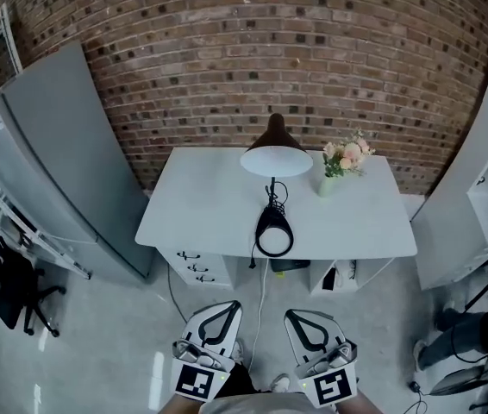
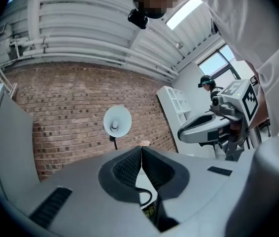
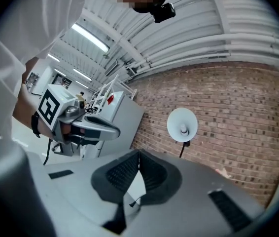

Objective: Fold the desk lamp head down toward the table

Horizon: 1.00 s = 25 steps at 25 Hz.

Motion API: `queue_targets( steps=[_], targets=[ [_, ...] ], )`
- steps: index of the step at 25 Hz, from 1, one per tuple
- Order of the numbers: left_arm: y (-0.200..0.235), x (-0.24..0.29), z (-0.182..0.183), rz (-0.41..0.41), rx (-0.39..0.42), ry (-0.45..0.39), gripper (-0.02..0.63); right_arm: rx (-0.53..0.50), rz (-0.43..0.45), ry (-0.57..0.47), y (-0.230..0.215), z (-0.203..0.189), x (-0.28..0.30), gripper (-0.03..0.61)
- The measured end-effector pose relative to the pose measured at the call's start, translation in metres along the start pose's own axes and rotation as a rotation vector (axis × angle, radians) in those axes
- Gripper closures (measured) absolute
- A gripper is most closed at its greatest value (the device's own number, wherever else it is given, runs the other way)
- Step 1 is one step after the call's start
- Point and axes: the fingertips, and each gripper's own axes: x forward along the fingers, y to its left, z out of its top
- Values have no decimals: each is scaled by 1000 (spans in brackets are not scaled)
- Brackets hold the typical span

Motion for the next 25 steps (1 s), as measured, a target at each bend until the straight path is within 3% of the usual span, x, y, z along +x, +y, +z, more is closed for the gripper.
queue_targets(
  steps=[9,14,20,25],
  targets=[
    [82,54,-10,-113,-21,-67,601,-14,-98,61,-26,5,90,561],
    [110,86,6,-178,-3,-168,601,-15,-158,93,-35,3,115,561],
    [129,122,40,-178,33,-242,601,-35,-150,94,-44,-1,125,561],
    [133,141,59,-171,62,-254,601,-53,-129,75,-58,2,130,561]
  ],
)
